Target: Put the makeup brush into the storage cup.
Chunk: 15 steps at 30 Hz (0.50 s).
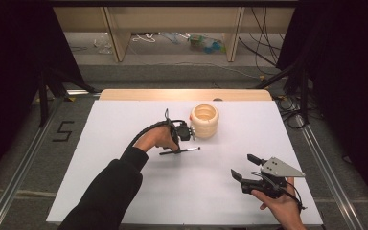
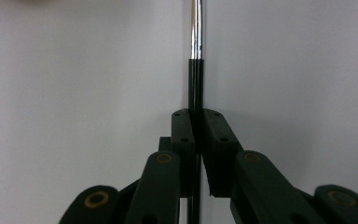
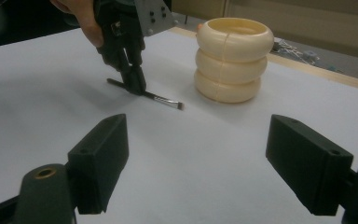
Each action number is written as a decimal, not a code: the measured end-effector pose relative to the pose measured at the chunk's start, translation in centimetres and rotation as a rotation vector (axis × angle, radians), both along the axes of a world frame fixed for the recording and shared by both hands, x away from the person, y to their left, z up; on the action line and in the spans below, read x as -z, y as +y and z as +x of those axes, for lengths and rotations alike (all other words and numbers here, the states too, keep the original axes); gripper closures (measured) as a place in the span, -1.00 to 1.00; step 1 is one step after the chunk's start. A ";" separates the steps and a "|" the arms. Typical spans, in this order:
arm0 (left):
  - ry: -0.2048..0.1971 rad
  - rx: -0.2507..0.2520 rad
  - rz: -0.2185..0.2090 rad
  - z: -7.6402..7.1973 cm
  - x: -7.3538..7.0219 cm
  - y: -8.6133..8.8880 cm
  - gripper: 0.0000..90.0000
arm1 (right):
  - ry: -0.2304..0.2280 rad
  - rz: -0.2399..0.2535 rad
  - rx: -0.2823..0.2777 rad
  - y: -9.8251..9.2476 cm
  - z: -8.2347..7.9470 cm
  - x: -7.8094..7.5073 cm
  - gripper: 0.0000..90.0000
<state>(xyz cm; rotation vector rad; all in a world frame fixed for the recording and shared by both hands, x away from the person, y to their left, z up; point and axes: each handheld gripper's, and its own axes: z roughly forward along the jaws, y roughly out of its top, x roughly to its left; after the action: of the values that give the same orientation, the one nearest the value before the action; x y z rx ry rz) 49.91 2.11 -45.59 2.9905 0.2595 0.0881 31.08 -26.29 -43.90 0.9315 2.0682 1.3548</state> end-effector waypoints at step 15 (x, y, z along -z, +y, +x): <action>0.042 -0.060 -0.048 0.3 -0.1 0.6 0.86 | -0.005 0.013 -0.007 0.0 0.1 0.1 -0.50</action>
<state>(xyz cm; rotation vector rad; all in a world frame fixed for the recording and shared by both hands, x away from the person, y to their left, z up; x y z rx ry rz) 50.16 2.75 -45.53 2.9396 0.3511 0.0242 31.17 -26.30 -43.95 0.9264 2.0636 1.3737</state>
